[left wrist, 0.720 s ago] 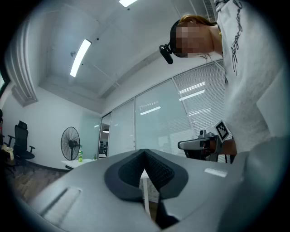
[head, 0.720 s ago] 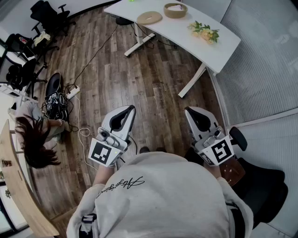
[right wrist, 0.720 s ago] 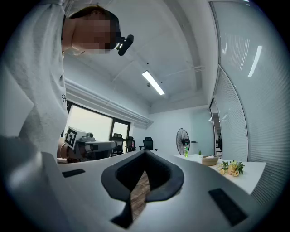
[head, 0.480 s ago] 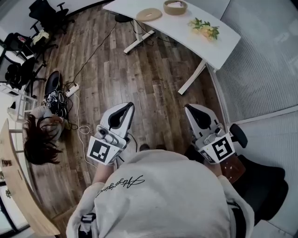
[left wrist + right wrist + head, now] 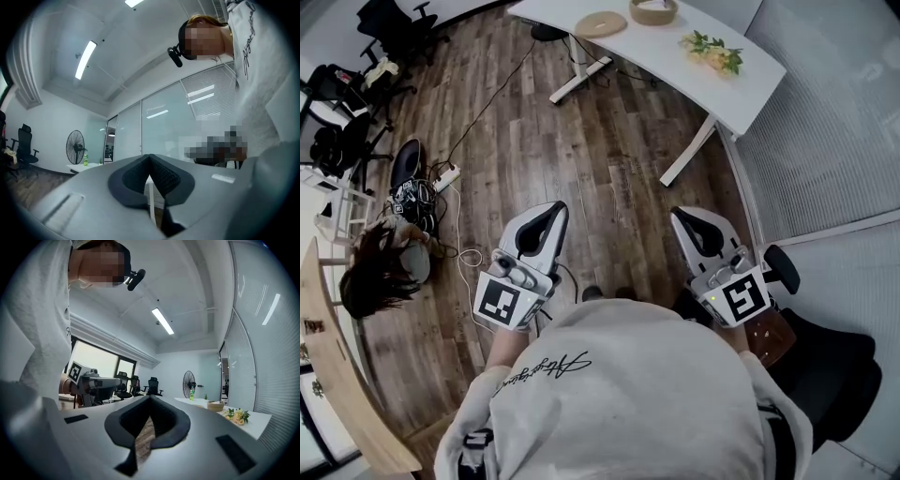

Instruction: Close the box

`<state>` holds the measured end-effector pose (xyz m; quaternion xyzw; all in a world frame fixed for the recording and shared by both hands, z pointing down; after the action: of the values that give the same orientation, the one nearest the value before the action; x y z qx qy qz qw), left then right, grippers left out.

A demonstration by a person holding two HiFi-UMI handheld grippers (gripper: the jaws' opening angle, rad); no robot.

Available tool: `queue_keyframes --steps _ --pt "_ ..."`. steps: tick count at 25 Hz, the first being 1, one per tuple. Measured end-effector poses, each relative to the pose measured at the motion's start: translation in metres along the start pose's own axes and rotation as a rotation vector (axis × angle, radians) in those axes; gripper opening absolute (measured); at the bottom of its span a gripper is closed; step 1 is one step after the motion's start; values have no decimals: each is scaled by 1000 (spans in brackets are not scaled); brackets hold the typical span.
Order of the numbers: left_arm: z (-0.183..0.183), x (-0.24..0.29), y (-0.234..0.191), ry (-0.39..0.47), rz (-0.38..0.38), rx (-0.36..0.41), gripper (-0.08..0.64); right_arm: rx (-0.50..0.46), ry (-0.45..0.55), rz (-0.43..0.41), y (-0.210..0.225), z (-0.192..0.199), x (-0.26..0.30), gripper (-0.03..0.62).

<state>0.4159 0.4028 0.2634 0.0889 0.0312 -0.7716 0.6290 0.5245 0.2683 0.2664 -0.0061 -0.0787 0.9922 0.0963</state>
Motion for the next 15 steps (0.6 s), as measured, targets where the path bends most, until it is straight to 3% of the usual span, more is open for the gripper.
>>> queue_keyframes --steps 4,6,8,10,15 --pt "-2 -3 0 10 -7 -22 2 76 56 11 2 -6 -1 3" --pt "-1 -4 -1 14 -9 -42 47 99 75 23 4 -6 -1 11" --pt "2 -4 -2 5 -9 -51 102 107 83 39 6 -5 -2 131" --pt "3 -2 -3 -1 -13 -52 139 119 90 68 12 -4 -3 190" --pt "2 -2 -8 16 -22 -87 341 135 110 148 28 -4 -8 365"
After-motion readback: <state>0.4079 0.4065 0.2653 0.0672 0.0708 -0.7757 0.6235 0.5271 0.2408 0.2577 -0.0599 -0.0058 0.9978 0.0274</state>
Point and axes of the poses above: the fingertips, and each gripper's own axes: x forward along the fingers, y to its right, z out of its underside, the point moved 1 cm from there along -x, backward along the fingers, and after that the axes turned 1 degree about -z, right-handed, at the moved point
